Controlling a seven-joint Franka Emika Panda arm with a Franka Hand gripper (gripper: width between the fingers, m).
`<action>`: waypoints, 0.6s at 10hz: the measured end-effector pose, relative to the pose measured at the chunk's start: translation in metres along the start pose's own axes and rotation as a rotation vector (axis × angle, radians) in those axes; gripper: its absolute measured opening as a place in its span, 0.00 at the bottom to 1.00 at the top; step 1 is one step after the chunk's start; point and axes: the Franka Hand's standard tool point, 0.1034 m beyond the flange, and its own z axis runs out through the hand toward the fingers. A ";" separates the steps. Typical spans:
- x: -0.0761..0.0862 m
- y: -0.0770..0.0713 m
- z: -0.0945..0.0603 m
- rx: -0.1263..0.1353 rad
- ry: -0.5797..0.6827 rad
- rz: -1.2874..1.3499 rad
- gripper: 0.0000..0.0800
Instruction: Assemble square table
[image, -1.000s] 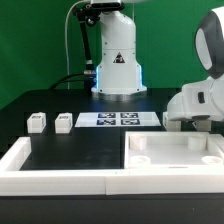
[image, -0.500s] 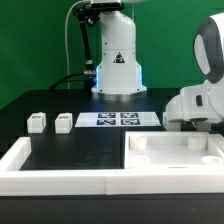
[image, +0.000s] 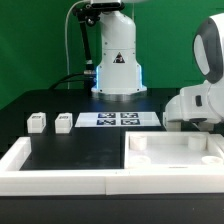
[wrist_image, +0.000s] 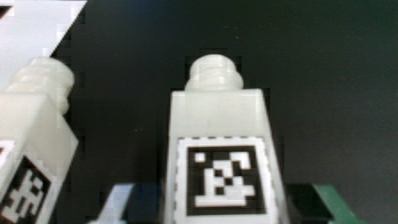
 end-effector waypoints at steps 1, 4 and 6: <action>0.000 0.000 0.000 0.000 0.000 0.000 0.36; 0.000 0.000 0.000 0.000 0.000 0.000 0.36; -0.012 0.002 -0.013 -0.002 -0.018 -0.002 0.36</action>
Offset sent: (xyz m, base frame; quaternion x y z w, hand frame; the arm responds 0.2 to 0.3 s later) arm 0.0000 0.0000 0.0000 0.0000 0.0000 0.0000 1.0000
